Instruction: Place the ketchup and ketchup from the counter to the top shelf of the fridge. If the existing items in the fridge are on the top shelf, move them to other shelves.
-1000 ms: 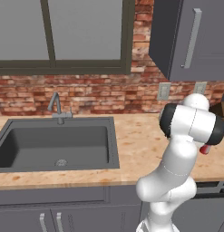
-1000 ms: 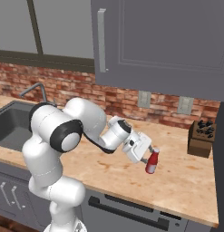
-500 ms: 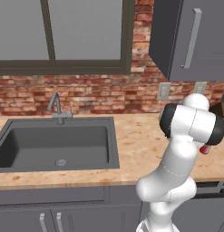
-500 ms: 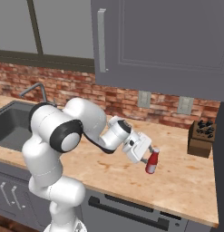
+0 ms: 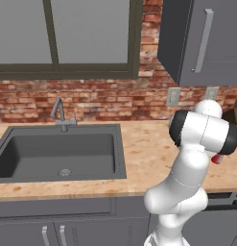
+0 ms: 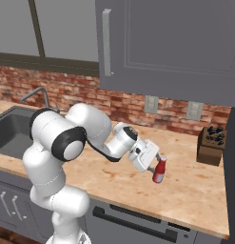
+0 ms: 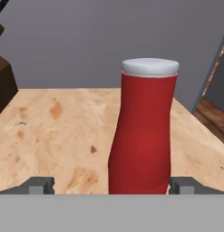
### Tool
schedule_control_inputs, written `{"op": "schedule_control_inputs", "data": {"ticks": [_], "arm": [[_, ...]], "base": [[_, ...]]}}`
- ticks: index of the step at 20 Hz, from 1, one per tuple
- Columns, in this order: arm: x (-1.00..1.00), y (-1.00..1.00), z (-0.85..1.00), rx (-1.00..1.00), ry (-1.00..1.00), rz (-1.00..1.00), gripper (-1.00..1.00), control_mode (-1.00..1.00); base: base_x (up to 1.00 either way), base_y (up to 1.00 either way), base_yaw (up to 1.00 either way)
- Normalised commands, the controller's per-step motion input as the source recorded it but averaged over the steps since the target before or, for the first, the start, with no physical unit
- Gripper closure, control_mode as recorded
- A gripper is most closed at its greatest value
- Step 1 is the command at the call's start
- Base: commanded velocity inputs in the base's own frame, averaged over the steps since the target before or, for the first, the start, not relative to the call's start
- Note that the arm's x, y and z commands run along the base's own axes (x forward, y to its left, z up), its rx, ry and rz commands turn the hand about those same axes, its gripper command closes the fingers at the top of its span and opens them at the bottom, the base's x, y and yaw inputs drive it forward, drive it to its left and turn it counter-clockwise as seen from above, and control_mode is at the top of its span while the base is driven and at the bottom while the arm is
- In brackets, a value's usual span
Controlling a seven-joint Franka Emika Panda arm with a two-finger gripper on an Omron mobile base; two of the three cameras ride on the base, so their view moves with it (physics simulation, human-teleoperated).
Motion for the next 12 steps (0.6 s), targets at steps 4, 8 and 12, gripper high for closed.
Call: {"op": "schedule_control_inputs", "data": {"ticks": [4,8,12], "arm": [[-0.05,0.0,0.0,0.0,0.0,0.0,-1.0,-1.0],[0.0,0.0,0.0,0.0,0.0,0.0,-1.0,-1.0],[-0.02,0.0,0.0,0.0,0.0,0.0,-1.0,-1.0]], "base": [[0.0,0.0,0.0],[0.0,0.0,0.0],[0.0,0.0,0.0]]}}
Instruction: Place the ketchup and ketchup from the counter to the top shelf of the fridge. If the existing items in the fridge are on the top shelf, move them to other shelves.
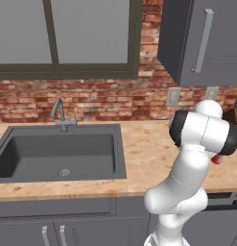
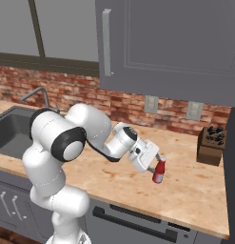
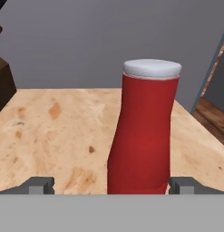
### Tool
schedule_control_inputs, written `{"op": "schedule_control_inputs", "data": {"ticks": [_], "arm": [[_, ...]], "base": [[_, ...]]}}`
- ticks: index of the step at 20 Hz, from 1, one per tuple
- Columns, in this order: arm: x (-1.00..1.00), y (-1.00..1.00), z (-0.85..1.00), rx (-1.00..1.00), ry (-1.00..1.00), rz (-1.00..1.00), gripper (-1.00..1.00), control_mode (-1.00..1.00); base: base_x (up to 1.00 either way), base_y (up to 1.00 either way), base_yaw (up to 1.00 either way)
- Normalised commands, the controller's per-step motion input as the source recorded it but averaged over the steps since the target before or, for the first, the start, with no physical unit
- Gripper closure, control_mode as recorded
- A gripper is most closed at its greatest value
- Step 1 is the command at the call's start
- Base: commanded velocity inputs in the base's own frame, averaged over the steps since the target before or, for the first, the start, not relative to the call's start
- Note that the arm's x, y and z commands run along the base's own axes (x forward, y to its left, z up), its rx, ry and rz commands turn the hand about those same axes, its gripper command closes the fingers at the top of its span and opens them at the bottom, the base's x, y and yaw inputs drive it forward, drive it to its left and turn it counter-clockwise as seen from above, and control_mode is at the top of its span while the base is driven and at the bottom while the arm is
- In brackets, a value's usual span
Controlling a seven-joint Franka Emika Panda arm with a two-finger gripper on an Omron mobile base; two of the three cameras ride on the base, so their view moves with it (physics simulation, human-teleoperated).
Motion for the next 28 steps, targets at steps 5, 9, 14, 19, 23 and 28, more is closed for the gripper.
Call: {"op": "schedule_control_inputs", "data": {"ticks": [5,9,14,19,23,28], "arm": [[0.0,0.0,0.0,0.0,0.0,0.0,-1.0,-1.0],[0.0,0.0,0.0,0.0,0.0,0.0,-1.0,-1.0],[-0.12,0.0,0.0,0.0,0.0,0.0,-1.0,-1.0],[-0.08,0.0,0.0,0.0,0.0,0.0,-1.0,-1.0],[0.0,0.0,0.0,0.0,0.0,0.0,-1.0,-1.0],[0.0,0.0,0.0,0.0,0.0,0.0,-1.0,-1.0]], "base": [[0.0,0.0,0.0],[0.0,0.0,0.0],[0.0,0.0,0.0],[0.0,0.0,0.0],[0.0,0.0,0.0],[0.0,0.0,0.0]]}}
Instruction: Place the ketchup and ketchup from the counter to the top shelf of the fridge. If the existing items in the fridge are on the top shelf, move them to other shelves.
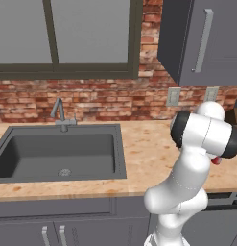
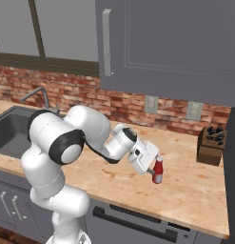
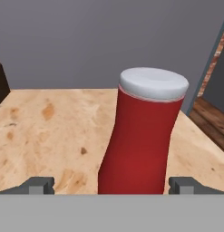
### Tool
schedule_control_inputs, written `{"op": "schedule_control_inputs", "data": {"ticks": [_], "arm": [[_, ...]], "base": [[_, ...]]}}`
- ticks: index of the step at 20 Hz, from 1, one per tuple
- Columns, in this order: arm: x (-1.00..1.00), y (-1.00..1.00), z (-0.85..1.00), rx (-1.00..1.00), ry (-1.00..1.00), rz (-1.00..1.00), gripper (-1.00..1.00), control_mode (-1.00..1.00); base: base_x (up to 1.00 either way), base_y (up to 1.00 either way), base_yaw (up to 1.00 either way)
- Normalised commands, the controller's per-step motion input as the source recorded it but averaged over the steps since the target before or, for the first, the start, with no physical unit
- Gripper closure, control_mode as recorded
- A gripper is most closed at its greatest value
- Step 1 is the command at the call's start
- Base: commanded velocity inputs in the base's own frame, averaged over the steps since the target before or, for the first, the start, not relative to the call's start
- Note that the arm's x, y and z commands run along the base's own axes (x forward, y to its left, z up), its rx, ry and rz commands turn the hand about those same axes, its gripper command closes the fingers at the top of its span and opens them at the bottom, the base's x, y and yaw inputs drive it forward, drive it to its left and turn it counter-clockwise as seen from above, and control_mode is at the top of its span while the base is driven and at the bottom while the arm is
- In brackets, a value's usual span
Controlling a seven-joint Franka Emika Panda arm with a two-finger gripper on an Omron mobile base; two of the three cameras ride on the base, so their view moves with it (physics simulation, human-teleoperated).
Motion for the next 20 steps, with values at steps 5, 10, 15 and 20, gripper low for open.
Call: {"op": "schedule_control_inputs", "data": {"ticks": [5,10,15,20], "arm": [[0.0,-0.03,0.0,0.0,0.0,0.0,-1.0,-1.0],[0.0,-0.05,0.0,0.0,0.0,0.0,-1.0,-1.0],[0.0,0.0,0.0,0.0,0.0,0.0,-1.0,-1.0],[0.0,-0.01,0.0,0.0,0.0,0.0,-1.0,-1.0]], "base": [[0.0,0.0,0.0],[0.0,0.0,0.0],[0.0,0.0,0.0],[0.0,0.0,0.0]]}}
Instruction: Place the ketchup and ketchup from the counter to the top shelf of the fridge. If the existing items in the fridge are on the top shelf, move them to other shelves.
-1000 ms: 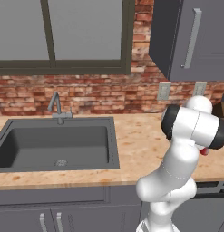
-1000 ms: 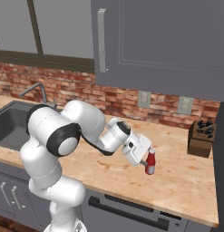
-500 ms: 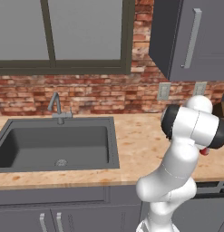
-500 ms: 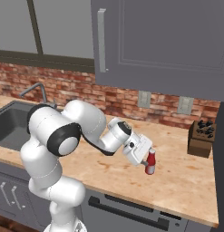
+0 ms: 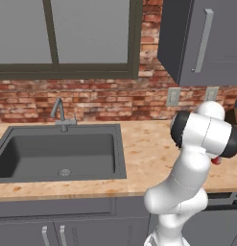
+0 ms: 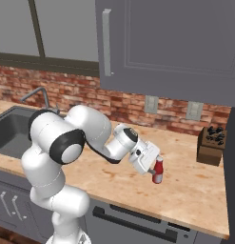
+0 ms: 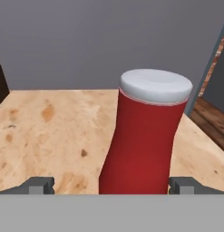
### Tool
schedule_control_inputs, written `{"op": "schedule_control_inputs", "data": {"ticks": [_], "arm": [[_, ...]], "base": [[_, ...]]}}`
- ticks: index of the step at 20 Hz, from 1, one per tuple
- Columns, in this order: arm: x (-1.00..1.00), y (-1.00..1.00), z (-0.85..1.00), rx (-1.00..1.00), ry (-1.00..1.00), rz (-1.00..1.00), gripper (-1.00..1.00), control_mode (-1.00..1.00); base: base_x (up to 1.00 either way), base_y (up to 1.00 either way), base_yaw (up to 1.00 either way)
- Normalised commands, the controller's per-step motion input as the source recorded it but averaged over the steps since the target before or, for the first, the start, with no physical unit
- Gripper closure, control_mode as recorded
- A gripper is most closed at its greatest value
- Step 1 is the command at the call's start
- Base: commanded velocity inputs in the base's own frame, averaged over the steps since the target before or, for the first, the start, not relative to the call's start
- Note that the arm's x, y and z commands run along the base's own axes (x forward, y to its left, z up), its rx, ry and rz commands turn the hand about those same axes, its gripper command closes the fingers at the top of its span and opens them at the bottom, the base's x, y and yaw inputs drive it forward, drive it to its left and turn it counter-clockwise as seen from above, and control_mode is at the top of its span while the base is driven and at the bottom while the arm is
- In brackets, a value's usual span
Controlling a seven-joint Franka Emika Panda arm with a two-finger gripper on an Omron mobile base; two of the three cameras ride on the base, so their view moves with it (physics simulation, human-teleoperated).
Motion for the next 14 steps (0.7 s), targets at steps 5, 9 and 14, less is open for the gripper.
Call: {"op": "schedule_control_inputs", "data": {"ticks": [5,9,14], "arm": [[0.0,-0.08,0.0,0.0,0.0,0.0,-1.0,-1.0],[0.0,-0.09,0.0,0.0,0.0,0.0,-1.0,-1.0],[0.0,-0.02,0.0,0.0,0.0,0.0,1.0,-1.0]], "base": [[0.0,0.0,0.0],[0.0,0.0,0.0],[0.0,0.0,0.0]]}}
